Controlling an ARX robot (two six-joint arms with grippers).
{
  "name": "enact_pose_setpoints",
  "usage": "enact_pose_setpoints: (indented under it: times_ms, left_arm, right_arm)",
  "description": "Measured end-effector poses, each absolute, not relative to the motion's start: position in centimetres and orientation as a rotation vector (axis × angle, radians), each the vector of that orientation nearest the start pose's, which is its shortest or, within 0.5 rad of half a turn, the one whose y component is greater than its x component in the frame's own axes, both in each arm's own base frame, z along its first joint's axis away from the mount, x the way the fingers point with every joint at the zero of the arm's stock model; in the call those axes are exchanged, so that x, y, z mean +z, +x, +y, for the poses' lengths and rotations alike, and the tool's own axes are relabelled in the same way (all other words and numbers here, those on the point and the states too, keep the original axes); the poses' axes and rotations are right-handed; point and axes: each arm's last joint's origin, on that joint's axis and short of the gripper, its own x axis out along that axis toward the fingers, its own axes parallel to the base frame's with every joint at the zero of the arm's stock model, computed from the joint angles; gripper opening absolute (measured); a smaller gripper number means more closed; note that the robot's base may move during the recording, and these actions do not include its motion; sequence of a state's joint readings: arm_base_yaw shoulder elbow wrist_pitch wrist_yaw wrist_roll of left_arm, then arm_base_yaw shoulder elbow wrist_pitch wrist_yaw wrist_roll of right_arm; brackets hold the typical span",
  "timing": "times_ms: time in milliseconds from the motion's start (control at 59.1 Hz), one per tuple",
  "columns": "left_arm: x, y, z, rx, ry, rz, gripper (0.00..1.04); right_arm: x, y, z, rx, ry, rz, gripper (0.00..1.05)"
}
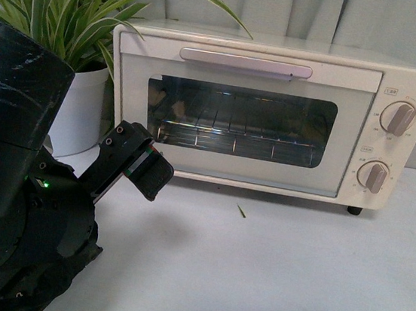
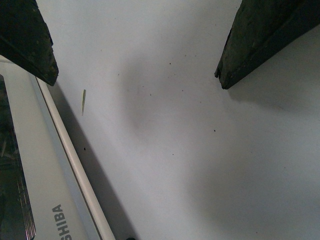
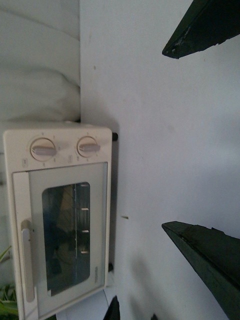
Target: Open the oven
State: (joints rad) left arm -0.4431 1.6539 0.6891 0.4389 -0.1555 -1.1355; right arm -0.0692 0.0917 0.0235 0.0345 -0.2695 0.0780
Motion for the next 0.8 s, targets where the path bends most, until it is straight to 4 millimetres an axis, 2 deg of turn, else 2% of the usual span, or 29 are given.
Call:
enact_pose_setpoints:
  times_ms: [135,237,338,457,541,643,795]
  left_arm:
    - [15.0,28.5,-12.9,0.039,-0.948,0.598,0.98]
    - [15.0,28.5,-12.9,0.043,-0.947,0.596,0.98]
    - [15.0,28.5,-12.9,0.043,-0.947,0.595,0.98]
    - [15.0,28.5,-12.9,0.044,-0.947,0.595,0.98]
    - [15.0,28.5,-12.9,0.045,-0.947,0.595,0.98]
    - [15.0,28.5,-12.9,0.046,-0.946,0.596,0.98]
    - [15.1,28.5,-12.7,0.050,-0.947,0.595,0.98]
  right_arm:
    - [19.0,11.4,0.5,0.197,0.093,0.050,0.95]
    - [22.3,13.4,1.6,0.200,0.074,0.036,0.95]
    - [24.9,15.7,3.5,0.229,0.047,0.053,0.95]
    - [26.9,18.3,5.5,0.236,0.036,0.081,0.95]
    - [28.4,21.0,7.4,0.238,0.044,0.135,0.95]
    - [29.0,23.6,8.9,0.210,0.052,0.178,0.95]
    - [29.4,26.3,10.2,0.173,0.061,0.226,0.95]
